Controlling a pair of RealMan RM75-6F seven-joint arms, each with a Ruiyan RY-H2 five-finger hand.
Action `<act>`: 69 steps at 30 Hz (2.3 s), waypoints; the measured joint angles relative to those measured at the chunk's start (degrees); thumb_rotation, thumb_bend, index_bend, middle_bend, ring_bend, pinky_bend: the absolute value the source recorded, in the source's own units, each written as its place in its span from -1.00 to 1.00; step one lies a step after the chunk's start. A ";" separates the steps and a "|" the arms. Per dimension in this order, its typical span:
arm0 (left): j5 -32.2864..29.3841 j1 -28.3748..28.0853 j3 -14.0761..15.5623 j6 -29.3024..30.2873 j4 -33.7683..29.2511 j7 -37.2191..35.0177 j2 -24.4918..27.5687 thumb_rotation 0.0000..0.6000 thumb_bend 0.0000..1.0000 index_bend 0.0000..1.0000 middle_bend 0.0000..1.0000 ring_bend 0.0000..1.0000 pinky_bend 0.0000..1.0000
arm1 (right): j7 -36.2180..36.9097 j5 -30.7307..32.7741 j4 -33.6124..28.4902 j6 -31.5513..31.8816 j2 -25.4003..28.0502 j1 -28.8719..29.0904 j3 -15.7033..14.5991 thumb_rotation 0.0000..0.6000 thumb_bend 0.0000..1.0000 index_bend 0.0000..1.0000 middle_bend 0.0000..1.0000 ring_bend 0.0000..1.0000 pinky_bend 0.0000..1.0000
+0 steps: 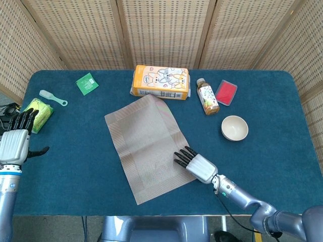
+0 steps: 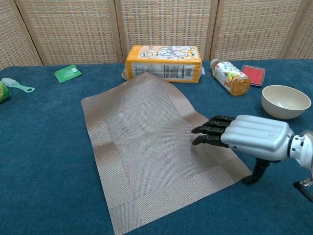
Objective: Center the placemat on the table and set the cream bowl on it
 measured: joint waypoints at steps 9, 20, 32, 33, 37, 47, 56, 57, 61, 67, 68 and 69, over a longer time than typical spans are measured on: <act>0.20 0.02 -0.03 -0.26 0.06 0.20 -0.17 1.00 -1.00 -1.00 -1.00 -1.00 -1.00 | 2.24 0.33 1.06 1.50 -0.92 1.19 0.54 1.00 0.03 -0.62 -1.00 -1.00 -1.00; 0.40 0.12 -0.14 -0.42 0.06 0.18 -0.20 1.00 -1.00 -1.00 -1.00 -1.00 -1.00 | 5.88 -0.49 4.36 3.87 -1.83 1.92 -0.45 1.00 0.33 -0.27 -1.00 -1.00 -1.00; 0.72 0.11 -0.07 -0.59 -0.11 0.53 -0.33 1.00 -1.00 -1.00 -1.00 -1.00 -1.00 | 6.95 -0.95 6.15 4.80 -1.53 2.24 -1.83 1.00 0.33 0.26 -1.00 -1.00 -1.00; 0.74 0.11 -0.06 -0.60 -0.14 0.56 -0.34 1.00 -1.00 -1.00 -1.00 -1.00 -1.00 | 7.07 -1.00 6.23 5.00 -1.54 2.22 -1.91 1.00 0.33 0.28 -1.00 -1.00 -1.00; 0.80 0.14 -0.06 -0.56 -0.19 0.65 -0.36 1.00 -1.00 -1.00 -1.00 -1.00 -1.00 | 7.36 -1.32 6.36 5.63 -1.53 2.19 -2.23 1.00 0.33 0.30 -1.00 -1.00 -1.00; 0.76 0.14 -0.04 -0.94 -0.08 0.40 -0.34 1.00 -1.00 -1.00 -1.00 -1.00 -1.00 | 6.85 -6.30 5.05 11.54 0.72 1.33 -5.30 1.00 0.31 0.32 -1.00 -1.00 -1.00; 2.56 0.65 0.50 0.12 -1.09 0.26 -0.09 1.00 -1.00 -1.00 -1.00 -1.00 -1.00 | 1.90 -15.93 2.82 22.31 9.67 -1.71 -11.94 1.00 0.28 0.32 -1.00 -1.00 -1.00; 2.91 0.77 0.61 0.38 -1.36 0.27 -0.04 1.00 -1.00 -1.00 -1.00 -1.00 -1.00 | 0.55 -17.19 2.78 23.40 11.20 -1.98 -12.63 1.00 0.28 0.32 -1.00 -1.00 -1.00; 3.93 1.00 0.96 0.86 -2.10 0.38 0.03 1.00 -1.00 -1.00 -1.00 -1.00 -1.00 | -4.96 -21.22 3.18 25.52 16.06 -2.34 -14.24 1.00 0.27 0.32 -1.00 -1.00 -1.00; 4.79 1.09 1.26 1.12 -2.58 0.73 -0.01 1.00 -1.00 -1.00 -1.00 -1.00 -1.00 | -12.19 -24.06 5.92 25.63 21.26 -0.44 -13.51 1.00 0.21 0.32 -0.99 -1.00 -1.00; 4.75 1.08 1.25 1.09 -2.55 0.73 -0.03 1.00 -1.00 -1.00 -1.00 -1.00 -1.00 | -12.63 -24.05 6.27 25.36 21.56 0.13 -12.95 1.00 0.20 0.32 -0.99 -1.00 -1.00; 4.64 1.05 1.22 0.97 -2.47 0.75 -0.04 1.00 -1.00 -1.00 -1.00 -1.00 -1.00 | -13.14 -23.99 6.70 24.89 21.90 0.93 -12.07 1.00 0.19 0.32 -0.99 -1.00 -1.00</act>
